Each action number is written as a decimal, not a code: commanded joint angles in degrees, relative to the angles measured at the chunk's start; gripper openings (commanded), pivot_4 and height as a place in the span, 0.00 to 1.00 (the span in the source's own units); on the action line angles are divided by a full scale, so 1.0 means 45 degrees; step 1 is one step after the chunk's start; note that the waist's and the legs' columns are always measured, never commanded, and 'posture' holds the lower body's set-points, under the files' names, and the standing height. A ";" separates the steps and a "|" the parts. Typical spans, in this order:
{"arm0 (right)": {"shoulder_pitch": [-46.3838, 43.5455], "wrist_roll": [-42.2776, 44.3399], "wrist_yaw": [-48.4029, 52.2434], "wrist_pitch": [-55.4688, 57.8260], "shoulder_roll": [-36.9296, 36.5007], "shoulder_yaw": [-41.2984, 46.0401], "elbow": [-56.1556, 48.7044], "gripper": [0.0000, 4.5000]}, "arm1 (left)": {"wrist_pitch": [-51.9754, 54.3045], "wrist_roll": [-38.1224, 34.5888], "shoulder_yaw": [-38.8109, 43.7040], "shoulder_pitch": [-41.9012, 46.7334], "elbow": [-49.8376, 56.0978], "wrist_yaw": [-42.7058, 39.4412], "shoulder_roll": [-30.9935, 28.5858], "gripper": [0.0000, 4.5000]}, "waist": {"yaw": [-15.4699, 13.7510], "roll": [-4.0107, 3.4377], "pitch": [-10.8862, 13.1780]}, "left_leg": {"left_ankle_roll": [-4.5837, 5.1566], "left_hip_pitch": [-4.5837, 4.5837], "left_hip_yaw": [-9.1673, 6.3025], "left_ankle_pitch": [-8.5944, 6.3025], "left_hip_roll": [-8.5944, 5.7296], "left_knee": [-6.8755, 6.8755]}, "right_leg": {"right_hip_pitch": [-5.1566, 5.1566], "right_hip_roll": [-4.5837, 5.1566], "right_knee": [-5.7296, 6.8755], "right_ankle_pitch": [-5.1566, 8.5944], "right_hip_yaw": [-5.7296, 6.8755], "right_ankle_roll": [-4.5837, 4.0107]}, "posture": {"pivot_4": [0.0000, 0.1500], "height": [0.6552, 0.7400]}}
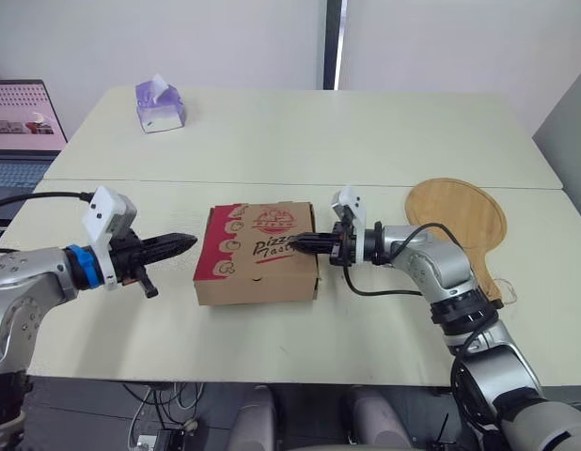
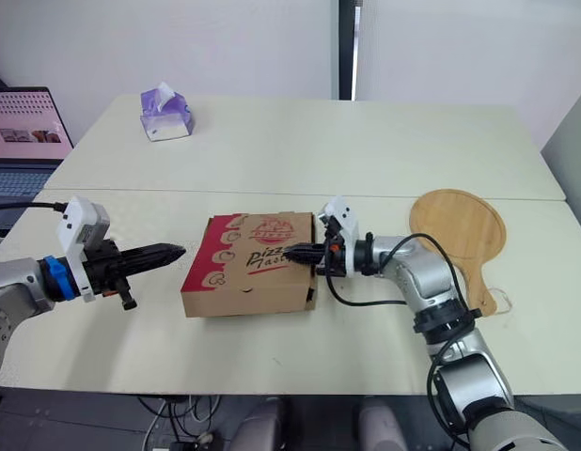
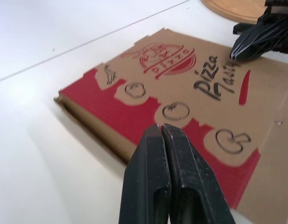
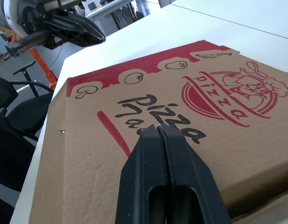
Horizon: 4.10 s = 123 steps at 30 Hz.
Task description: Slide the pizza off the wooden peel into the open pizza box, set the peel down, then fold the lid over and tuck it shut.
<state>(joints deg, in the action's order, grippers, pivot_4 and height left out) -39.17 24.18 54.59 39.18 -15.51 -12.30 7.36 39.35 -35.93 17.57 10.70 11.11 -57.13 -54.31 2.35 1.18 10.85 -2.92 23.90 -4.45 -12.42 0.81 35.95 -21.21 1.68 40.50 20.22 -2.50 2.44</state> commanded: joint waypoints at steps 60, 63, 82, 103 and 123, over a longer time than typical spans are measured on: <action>0.2028 -0.4801 0.0073 -0.7102 -0.1966 -0.2143 -0.2947 1.00 | -0.1510 0.2146 -0.2474 0.0531 -0.0526 -0.0978 0.0238 0.00 | -0.0088 0.0000 0.0000 | -0.0001 0.0000 0.0001 0.0001 -0.0005 0.0024 | 0.0003 -0.0016 0.0020 0.0000 -0.0003 0.0000 | 1.00 1.00; 0.2147 -0.4908 0.0044 -0.7188 -0.1991 -0.2170 -0.2855 1.00 | -0.1597 0.2191 -0.2481 0.0445 -0.0530 -0.0982 0.0301 0.00 | -0.0082 0.0000 0.0000 | -0.0001 -0.0002 0.0002 0.0001 -0.0005 0.0023 | 0.0001 -0.0018 0.0025 0.0000 -0.0004 0.0000 | 1.00 1.00; 0.1679 -0.4258 0.2196 -0.9157 -0.4144 -0.0732 -0.0714 0.41 | -0.1854 0.2320 -0.2428 0.0681 -0.0936 -0.1150 0.0340 0.00 | -0.0085 0.0000 0.0000 | 0.0000 -0.0006 0.0027 0.0001 -0.0009 0.0026 | 0.0005 -0.0033 0.0027 0.0000 -0.0002 0.0000 | 1.00 1.00; 0.1804 -0.4529 0.1980 -0.8753 -0.2701 -0.1479 -0.1475 0.01 | -0.1833 0.2293 -0.2417 0.0735 -0.0914 -0.1104 0.0383 0.00 | -0.0090 0.0000 0.0000 | -0.0002 -0.0008 0.0004 0.0002 -0.0002 0.0033 | 0.0001 -0.0049 0.0049 0.0000 -0.0003 0.0000 | 1.00 1.00; 0.1797 -0.4280 0.0796 -0.6337 -0.1536 -0.1951 -0.2585 0.01 | -0.1888 0.2107 -0.1829 0.1318 -0.1236 -0.0910 0.0379 0.00 | -0.0099 0.0001 0.0000 | -0.0002 -0.0005 -0.0002 0.0002 0.0000 0.0040 | -0.0005 -0.0060 0.0062 0.0000 -0.0004 0.0000 | 1.00 1.00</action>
<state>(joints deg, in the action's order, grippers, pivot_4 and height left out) -30.78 5.76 59.16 10.78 -22.23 -21.09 -2.69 30.88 -25.61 6.68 15.57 5.17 -61.35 -51.54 1.91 1.18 10.85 -2.93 23.88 -4.46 -12.41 0.80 36.14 -21.24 1.41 40.79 20.22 -2.52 2.44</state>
